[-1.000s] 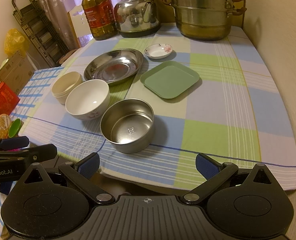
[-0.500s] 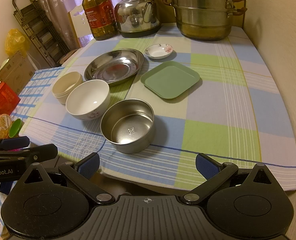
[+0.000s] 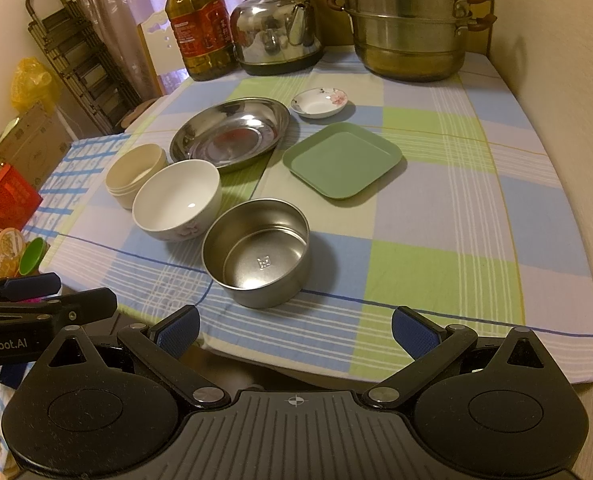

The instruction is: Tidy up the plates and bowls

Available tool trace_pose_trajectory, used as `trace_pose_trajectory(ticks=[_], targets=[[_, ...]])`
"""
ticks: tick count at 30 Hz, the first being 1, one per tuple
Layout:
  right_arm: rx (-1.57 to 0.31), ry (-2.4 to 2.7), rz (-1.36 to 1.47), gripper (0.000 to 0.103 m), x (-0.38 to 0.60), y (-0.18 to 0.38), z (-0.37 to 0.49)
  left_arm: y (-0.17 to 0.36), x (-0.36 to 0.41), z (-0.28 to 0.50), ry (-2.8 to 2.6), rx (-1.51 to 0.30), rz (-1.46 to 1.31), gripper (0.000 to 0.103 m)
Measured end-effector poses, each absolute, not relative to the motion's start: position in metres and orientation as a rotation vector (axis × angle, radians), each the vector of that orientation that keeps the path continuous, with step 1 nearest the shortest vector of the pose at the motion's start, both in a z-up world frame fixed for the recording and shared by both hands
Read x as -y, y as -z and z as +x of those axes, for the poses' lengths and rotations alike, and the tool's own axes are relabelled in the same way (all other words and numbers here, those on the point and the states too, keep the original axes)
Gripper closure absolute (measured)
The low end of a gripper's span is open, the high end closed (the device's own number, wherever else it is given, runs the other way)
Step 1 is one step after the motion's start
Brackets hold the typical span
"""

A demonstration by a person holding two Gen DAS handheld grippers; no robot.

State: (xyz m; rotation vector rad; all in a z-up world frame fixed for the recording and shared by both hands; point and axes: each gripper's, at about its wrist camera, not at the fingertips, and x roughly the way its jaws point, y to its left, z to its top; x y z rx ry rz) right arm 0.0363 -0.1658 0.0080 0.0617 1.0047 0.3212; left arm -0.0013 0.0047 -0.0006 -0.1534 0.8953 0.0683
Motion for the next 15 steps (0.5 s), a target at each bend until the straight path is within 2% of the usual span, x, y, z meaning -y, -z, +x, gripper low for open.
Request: trace_pose_trajectory(ticks=[15], targets=[[-1.006, -0.320, 0.064, 0.001, 0.1661, -0.0081, 0.0364, 0.0004, -0.0040, -0.0016, -0.068, -0.895, -0.155, 0.016]])
